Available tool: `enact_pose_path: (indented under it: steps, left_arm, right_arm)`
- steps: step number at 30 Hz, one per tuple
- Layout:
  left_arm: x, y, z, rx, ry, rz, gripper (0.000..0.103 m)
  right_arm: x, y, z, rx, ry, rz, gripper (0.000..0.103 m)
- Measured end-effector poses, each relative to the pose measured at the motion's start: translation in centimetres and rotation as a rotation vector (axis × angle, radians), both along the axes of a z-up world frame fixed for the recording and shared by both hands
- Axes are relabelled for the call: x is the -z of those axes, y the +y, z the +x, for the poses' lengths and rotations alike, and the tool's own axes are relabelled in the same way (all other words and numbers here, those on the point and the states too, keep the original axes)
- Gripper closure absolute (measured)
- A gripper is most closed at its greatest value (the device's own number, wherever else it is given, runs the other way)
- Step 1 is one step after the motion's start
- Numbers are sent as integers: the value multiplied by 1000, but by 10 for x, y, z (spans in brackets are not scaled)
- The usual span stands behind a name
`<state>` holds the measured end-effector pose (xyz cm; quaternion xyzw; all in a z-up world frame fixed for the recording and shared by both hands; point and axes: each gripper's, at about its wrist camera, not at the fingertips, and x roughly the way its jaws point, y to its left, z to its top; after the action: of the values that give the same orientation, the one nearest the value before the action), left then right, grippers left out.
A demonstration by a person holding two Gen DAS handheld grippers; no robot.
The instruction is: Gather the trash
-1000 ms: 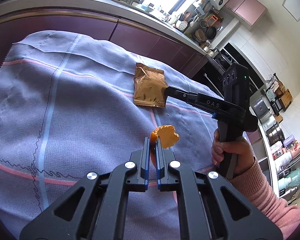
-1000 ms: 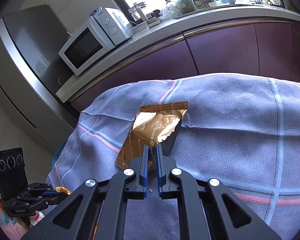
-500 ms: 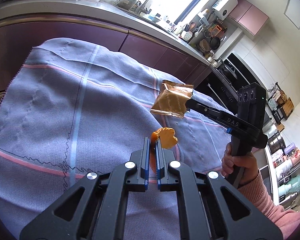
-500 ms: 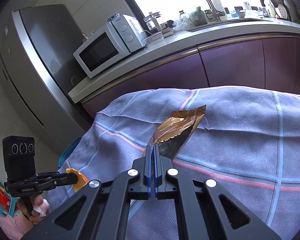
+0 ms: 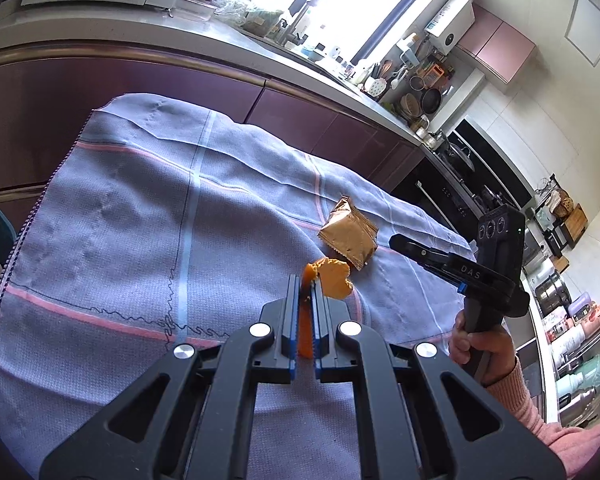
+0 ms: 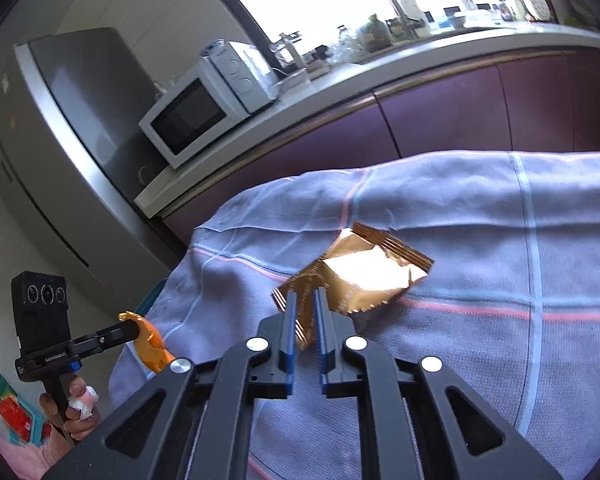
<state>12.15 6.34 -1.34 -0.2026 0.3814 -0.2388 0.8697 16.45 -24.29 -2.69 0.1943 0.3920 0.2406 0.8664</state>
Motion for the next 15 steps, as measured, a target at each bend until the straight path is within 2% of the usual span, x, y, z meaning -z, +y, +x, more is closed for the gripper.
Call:
enact_pose_path:
  steps: [2, 5, 10, 12, 14, 15]
  left_arm:
    - [2, 2, -2, 0, 5, 1, 97]
    - [6, -1, 0, 1, 13, -2, 97]
    - [10, -3, 0, -2, 21, 0, 97]
    - [12, 0, 0, -4, 23, -1, 97]
    - [13, 2, -1, -8, 26, -2, 97]
    - [13, 3, -1, -9, 28, -5, 97]
  right_arm:
    - [10, -4, 4, 26, 41, 11, 69]
    - [19, -5, 12, 53, 68, 38, 56]
    - [25, 10, 27, 65, 88, 25, 53]
    - [26, 20, 30, 55, 85, -5, 63]
    - [28, 27, 32, 33, 92, -9, 90]
    - [27, 29, 32, 28, 88, -11, 95]
